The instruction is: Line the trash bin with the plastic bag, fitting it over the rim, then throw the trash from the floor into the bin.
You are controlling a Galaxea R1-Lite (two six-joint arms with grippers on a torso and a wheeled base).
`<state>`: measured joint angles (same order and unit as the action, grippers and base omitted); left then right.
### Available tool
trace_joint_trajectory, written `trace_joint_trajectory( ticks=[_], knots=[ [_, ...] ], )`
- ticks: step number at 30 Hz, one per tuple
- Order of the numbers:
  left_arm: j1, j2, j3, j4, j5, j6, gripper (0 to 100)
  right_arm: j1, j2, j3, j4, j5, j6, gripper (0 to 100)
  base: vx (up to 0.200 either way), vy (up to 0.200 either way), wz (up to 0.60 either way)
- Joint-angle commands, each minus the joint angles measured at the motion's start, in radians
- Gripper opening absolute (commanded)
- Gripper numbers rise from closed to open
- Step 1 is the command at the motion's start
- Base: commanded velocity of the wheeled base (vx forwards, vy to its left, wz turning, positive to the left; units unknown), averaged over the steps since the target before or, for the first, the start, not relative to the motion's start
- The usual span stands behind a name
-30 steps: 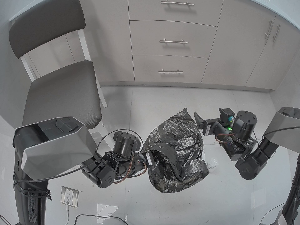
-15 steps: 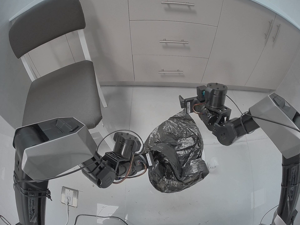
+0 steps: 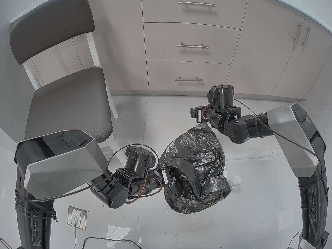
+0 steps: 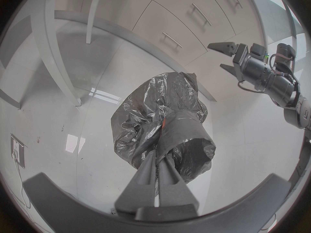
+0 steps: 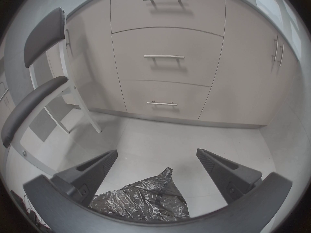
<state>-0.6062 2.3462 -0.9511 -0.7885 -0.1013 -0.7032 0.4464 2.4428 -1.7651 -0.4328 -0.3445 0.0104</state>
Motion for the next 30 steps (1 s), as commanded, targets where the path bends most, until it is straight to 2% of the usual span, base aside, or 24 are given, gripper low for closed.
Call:
trace_joint_trajectory(
  ticks=[1,11,14,30],
  knots=[
    [0.0,0.002,0.002,-0.011,0.0,-0.001,0,-0.005,0.051,-0.03,0.005,0.002,0.003,100,0.0,0.0,0.0],
    [0.0,0.002,0.003,-0.015,0.0,-0.002,0,-0.008,0.134,-0.047,-0.001,0.002,0.003,100,0.0,0.0,0.0],
    [0.0,0.002,0.003,-0.015,0.0,-0.002,0,-0.021,0.18,-0.099,-0.003,-0.004,0.005,100,0.0,0.0,0.0],
    [-0.001,0.002,0.005,-0.015,0.0,-0.001,0,-0.034,0.229,-0.134,0.002,-0.004,0.011,100,0.0,0.0,0.0]
  ],
)
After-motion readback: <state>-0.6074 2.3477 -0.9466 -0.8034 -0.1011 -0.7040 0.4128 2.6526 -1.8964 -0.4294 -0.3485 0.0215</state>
